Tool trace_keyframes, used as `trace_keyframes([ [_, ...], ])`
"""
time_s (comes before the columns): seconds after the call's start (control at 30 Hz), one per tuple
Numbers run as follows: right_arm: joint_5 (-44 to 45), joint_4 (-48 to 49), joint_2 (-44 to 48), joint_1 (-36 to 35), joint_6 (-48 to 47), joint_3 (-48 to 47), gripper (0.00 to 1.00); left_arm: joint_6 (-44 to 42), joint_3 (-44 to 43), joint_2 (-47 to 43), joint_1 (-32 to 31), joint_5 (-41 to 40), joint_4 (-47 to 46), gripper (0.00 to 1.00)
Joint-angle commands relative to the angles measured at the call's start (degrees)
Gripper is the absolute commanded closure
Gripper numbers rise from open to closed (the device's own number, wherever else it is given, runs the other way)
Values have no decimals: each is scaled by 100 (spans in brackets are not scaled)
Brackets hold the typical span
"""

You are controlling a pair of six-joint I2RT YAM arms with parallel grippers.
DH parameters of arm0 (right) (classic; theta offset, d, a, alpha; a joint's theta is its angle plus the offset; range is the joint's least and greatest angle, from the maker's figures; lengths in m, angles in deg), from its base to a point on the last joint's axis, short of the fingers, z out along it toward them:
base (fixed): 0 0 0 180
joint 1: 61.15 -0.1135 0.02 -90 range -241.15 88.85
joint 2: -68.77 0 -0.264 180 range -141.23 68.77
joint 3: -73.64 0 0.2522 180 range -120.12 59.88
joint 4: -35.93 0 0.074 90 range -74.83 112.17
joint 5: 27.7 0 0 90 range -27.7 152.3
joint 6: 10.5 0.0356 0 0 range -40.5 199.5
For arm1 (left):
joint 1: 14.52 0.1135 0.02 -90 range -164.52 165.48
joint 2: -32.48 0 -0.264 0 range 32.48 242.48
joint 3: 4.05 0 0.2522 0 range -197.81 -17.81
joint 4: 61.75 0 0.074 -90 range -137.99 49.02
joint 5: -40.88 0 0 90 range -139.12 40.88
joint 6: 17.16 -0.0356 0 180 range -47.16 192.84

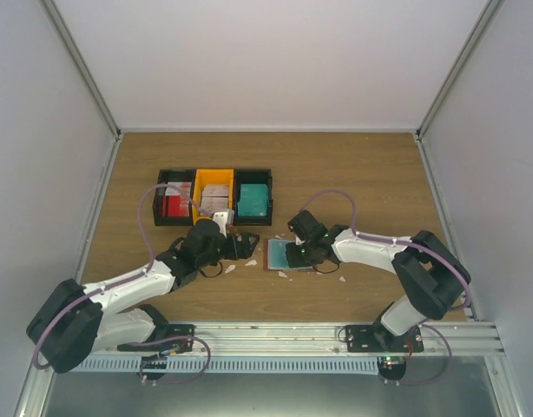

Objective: Put the credit cards into the card holder
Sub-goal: Insert the credit card into the card holder.

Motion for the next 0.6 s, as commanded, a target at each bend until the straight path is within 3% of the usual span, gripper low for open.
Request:
trace_keyframes([
  [0.0,190,-164,-223,-63,74,92,93,234,186,435,22,1610,-1164,8],
  [0.13,186,-90,-219,-63,112,203,95,589,325,951,-7,2316,-1981,18],
  [0.57,133,77,-86,-65,117,391,97,848,-163,2304,-200,2837,-2290,47],
])
